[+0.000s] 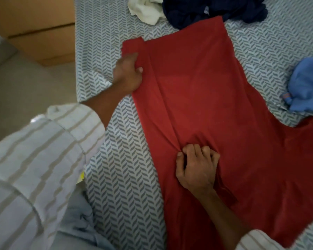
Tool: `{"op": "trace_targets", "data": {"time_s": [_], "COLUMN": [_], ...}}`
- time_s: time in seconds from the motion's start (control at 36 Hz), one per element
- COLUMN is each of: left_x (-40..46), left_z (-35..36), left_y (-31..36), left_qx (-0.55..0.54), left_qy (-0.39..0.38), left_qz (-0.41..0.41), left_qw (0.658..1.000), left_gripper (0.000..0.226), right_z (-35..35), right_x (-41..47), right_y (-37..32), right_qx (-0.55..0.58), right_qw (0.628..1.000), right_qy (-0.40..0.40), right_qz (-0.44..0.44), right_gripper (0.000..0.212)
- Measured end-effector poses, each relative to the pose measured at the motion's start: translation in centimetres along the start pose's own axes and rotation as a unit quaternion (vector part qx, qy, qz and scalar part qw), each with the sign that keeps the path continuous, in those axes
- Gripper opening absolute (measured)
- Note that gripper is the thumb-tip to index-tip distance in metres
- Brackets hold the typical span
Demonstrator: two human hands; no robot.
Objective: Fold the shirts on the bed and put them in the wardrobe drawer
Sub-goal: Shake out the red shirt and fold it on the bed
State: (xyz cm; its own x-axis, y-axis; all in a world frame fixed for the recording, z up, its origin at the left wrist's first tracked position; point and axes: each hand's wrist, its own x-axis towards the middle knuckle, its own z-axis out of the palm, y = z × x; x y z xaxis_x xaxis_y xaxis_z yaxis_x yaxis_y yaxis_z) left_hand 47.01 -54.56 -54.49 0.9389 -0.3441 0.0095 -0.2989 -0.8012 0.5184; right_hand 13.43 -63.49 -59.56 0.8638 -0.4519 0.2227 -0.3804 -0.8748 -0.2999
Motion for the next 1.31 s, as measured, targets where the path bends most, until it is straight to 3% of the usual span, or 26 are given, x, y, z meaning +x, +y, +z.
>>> {"op": "trace_targets", "data": {"time_s": [0.11, 0.31, 0.42, 0.5, 0.64, 0.69, 0.81, 0.89, 0.97, 1.06, 1.19, 1.31], "left_x": [-9.7, -27.5, -34.4, -37.5, -40.1, -41.1, -42.8, -44.4, -45.8, -46.5, -47.4, -47.8], "left_z": [-0.2, -0.8, -0.1, 0.2, -0.5, -1.0, -0.9, -0.6, -0.3, -0.5, -1.0, -0.5], "left_y": [0.3, 3.0, 4.3, 4.9, 5.3, 5.7, 6.6, 8.2, 9.6, 10.4, 10.7, 10.7], "left_qx": [-0.022, -0.048, -0.069, -0.124, -0.170, -0.176, -0.129, -0.076, -0.046, 0.013, 0.072, 0.134], "left_qy": [-0.026, -0.102, -0.182, -0.234, -0.306, -0.326, -0.332, -0.305, -0.252, -0.229, -0.224, -0.240], "left_qz": [0.000, -0.118, -0.209, -0.228, -0.224, -0.227, -0.197, -0.175, -0.164, -0.127, -0.050, 0.000], "left_qw": [0.999, 0.987, 0.958, 0.937, 0.910, 0.901, 0.914, 0.933, 0.953, 0.965, 0.971, 0.961], "left_gripper": [0.058, 0.036, 0.033, 0.038, 0.082, 0.090, 0.136, 0.126, 0.099, 0.091, 0.082, 0.086], "right_z": [-0.2, -1.7, -4.2, -7.0, -9.7, -10.5, -11.4, -11.5, -12.3, -12.9, -13.4, -13.9], "right_x": [0.1, 0.0, -0.6, -1.9, -3.8, -4.5, -5.3, -5.2, -5.0, -4.6, -4.1, -4.7], "right_y": [-0.2, -0.4, 0.8, 2.3, 6.0, 7.0, 7.4, 6.9, 5.7, 5.7, 7.6, 9.2], "right_qx": [0.001, -0.003, 0.040, 0.059, 0.056, 0.094, 0.125, 0.216, 0.397, 0.461, 0.453, 0.432], "right_qw": [1.000, 0.999, 0.993, 0.986, 0.965, 0.952, 0.937, 0.921, 0.842, 0.811, 0.822, 0.843], "right_qy": [-0.005, -0.050, -0.111, -0.143, -0.198, -0.227, -0.260, -0.227, -0.178, -0.122, -0.040, -0.025], "right_qz": [-0.003, -0.016, -0.010, 0.068, 0.164, 0.181, 0.197, 0.234, 0.319, 0.338, 0.343, 0.320], "right_gripper": [0.017, 0.022, 0.049, 0.069, 0.079, 0.068, 0.037, 0.021, 0.019, 0.017, 0.020, 0.018]}}
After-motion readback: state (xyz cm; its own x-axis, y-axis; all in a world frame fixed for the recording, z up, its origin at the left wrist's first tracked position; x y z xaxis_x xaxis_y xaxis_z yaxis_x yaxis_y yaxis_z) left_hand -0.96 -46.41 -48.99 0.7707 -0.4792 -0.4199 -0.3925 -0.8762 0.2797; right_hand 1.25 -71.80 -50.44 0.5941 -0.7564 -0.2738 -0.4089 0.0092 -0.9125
